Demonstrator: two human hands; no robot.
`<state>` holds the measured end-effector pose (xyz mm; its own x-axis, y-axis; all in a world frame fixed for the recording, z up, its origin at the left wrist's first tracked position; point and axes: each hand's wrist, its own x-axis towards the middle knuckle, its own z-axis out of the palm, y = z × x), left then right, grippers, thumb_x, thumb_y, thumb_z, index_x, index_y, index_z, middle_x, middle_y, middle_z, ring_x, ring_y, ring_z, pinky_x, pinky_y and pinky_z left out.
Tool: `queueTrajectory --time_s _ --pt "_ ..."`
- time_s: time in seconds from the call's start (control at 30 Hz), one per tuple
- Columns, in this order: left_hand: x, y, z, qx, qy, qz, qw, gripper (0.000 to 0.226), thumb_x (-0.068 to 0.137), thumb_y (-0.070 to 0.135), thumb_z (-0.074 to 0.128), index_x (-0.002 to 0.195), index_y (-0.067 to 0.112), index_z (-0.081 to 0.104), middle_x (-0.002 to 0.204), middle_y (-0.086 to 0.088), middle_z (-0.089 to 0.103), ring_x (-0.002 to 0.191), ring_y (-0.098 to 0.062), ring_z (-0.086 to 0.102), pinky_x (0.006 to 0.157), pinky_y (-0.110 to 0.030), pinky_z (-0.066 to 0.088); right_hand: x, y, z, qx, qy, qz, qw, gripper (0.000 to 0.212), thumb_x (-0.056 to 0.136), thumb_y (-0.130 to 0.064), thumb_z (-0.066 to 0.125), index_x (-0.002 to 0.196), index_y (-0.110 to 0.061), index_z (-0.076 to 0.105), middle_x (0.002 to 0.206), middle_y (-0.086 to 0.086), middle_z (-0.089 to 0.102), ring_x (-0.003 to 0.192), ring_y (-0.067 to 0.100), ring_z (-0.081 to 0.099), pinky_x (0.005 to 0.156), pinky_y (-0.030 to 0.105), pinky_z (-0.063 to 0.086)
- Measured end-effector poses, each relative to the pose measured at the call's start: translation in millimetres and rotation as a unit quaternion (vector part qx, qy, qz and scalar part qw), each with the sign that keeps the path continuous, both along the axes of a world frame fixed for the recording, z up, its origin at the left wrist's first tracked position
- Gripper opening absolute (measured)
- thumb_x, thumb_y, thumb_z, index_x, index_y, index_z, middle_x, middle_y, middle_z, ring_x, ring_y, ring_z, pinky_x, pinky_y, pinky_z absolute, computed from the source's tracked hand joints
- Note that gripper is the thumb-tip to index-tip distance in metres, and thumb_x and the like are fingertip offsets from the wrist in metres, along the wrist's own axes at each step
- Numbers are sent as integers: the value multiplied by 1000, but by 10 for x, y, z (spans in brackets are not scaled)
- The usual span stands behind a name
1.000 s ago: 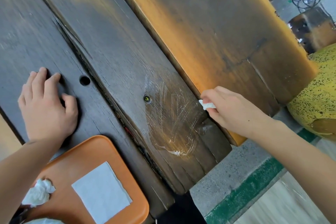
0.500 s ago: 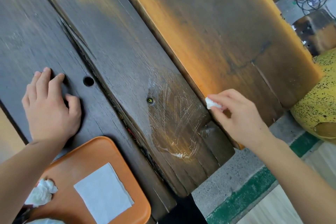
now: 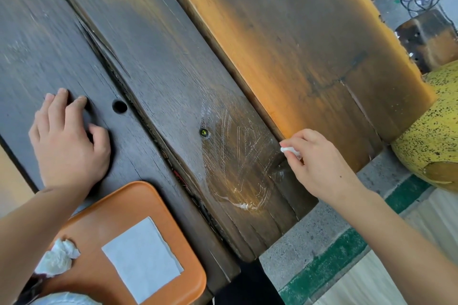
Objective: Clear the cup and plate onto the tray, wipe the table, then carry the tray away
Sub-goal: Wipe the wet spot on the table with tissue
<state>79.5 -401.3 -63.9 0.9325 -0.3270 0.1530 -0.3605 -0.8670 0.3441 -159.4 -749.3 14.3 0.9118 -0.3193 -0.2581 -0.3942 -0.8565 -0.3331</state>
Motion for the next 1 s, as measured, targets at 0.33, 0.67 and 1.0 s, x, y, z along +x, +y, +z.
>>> queueTrajectory --time_s 0.33,0.67,1.0 --pt "-27 -6 30 22 -28 7 999 52 90 19 44 139 4 51 156 -23 42 147 -44 34 123 -55 26 -124 -29 194 57 -55 -134 988 28 91 -22 64 119 -21 68 99 -13 57 86 -7 57 68 1 42" --pt "-33 -25 60 16 -7 14 1000 53 89 19 44 140 4 50 158 -23 40 149 -43 31 125 -55 22 -51 833 -125 44 -136 -166 976 16 93 -11 67 108 -10 72 100 0 60 86 13 60 75 24 55" --pt "-54 -29 66 29 -31 21 999 51 88 20 46 138 8 51 157 -19 43 148 -39 33 118 -51 26 31 928 -81 106 -139 -13 985 14 93 -10 62 104 -12 72 99 2 60 88 16 59 79 27 52"
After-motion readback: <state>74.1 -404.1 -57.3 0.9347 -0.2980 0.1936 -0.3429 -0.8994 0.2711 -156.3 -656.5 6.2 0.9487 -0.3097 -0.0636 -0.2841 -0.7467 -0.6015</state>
